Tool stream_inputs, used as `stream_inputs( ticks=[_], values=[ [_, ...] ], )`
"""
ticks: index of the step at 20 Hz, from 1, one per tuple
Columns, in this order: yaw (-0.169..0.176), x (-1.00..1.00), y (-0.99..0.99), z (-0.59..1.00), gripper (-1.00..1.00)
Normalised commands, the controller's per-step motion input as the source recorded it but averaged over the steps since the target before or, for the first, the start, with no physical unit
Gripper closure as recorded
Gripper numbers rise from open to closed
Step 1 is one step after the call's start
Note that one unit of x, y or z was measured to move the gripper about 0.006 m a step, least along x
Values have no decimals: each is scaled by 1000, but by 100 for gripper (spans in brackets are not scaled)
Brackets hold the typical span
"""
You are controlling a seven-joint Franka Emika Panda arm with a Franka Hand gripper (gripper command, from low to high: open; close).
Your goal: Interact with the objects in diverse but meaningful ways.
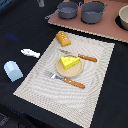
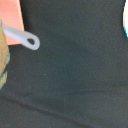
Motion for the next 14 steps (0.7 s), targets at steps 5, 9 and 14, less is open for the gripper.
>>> stream_inputs(
  ticks=[5,9,14],
  values=[
    [-1,-25,-832,-534,-100],
    [0,-95,-680,-550,-100],
    [2,-184,-392,-518,-100]
  ],
)
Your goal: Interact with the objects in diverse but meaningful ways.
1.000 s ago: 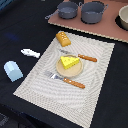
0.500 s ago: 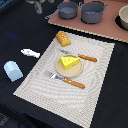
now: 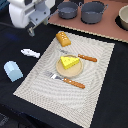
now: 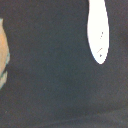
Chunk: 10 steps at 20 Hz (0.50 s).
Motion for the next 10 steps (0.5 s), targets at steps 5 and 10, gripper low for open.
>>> stream_inputs(
  ticks=[5,10],
  values=[
    [5,-305,-157,-461,-100],
    [22,-264,-121,-470,-100]
  ],
)
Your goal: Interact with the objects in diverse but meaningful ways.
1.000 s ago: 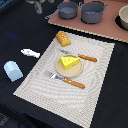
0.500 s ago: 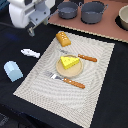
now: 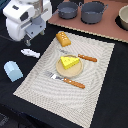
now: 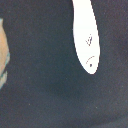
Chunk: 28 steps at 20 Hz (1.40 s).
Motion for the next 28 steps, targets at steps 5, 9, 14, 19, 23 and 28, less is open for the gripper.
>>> stream_inputs(
  ticks=[5,9,14,19,23,28],
  values=[
    [82,-157,-102,-468,-100],
    [74,-104,-29,-474,-100],
    [44,-169,-35,-373,-100],
    [4,-290,15,-259,-100],
    [3,-272,0,-306,-100],
    [3,-236,5,-363,-100]
  ],
)
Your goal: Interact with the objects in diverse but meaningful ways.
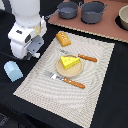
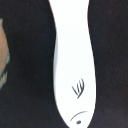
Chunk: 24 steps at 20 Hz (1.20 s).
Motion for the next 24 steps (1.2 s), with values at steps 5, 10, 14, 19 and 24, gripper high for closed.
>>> stream_inputs(
  ticks=[5,10,14,19,24],
  values=[
    [1,-26,19,-114,100],
    [0,-3,0,-123,100],
    [0,-51,0,-200,100],
    [1,-50,0,-262,100],
    [2,-16,0,-249,100]
  ],
)
